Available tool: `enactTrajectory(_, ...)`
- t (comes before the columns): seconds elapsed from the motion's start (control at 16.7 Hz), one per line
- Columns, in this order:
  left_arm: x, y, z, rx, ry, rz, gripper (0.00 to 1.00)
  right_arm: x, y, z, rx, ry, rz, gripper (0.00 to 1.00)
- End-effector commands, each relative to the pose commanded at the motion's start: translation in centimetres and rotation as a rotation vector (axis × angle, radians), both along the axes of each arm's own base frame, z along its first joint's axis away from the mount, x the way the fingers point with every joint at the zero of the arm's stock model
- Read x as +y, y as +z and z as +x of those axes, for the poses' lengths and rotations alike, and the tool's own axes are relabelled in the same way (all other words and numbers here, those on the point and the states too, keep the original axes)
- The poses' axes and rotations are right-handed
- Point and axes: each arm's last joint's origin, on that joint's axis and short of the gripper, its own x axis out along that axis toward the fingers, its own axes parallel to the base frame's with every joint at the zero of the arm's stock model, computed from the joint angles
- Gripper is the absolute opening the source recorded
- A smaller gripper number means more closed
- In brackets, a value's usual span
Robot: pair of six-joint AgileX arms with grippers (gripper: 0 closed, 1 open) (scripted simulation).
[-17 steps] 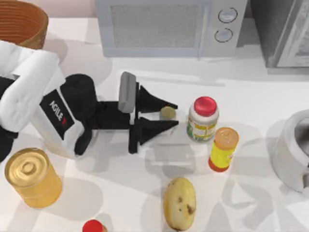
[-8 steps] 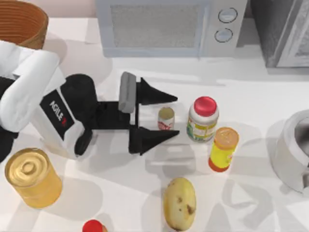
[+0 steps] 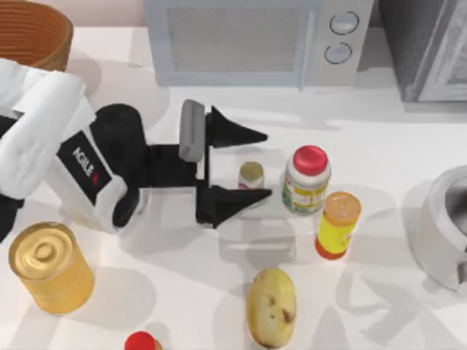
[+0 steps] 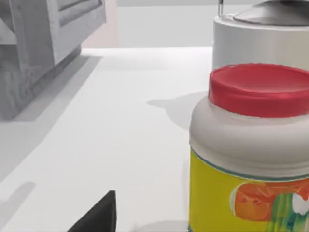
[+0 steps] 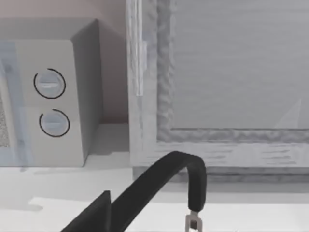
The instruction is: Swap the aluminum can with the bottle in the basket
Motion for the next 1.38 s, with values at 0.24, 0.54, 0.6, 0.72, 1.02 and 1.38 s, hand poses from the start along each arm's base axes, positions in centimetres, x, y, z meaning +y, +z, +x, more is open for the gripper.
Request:
enactTrajectory(0.24,0.6,6.4,1.7,-0.081,0.123,-0.036,1.0,0.0,0.0,0.0,0.0,0.0,0.0,1.0)
enactTrajectory(0.54,4.0,17.0,-0.7,-0.126,0.38,-0.075,1.0,0.0,0.0,0.0,0.0,0.0,0.0,1.0)
enactTrajectory(0.6,4.9,19.0,-1.9,-0.128,0.44,-0.081,1.0,0.0,0.0,0.0,0.0,0.0,0.0,1.0)
enactTrajectory(0.72,6.9,22.4,-5.0,-0.126,0.565,-0.091,1.0,0.0,0.0,0.0,0.0,0.0,0.0,1.0)
enactTrajectory(1.02,11.5,25.7,-15.1,-0.097,0.897,-0.097,1.0,0.0,0.0,0.0,0.0,0.0,0.0,1.0)
enactTrajectory(1.38,14.7,21.1,-24.7,-0.045,1.263,-0.075,1.0,0.0,0.0,0.0,0.0,0.0,0.0,1.0)
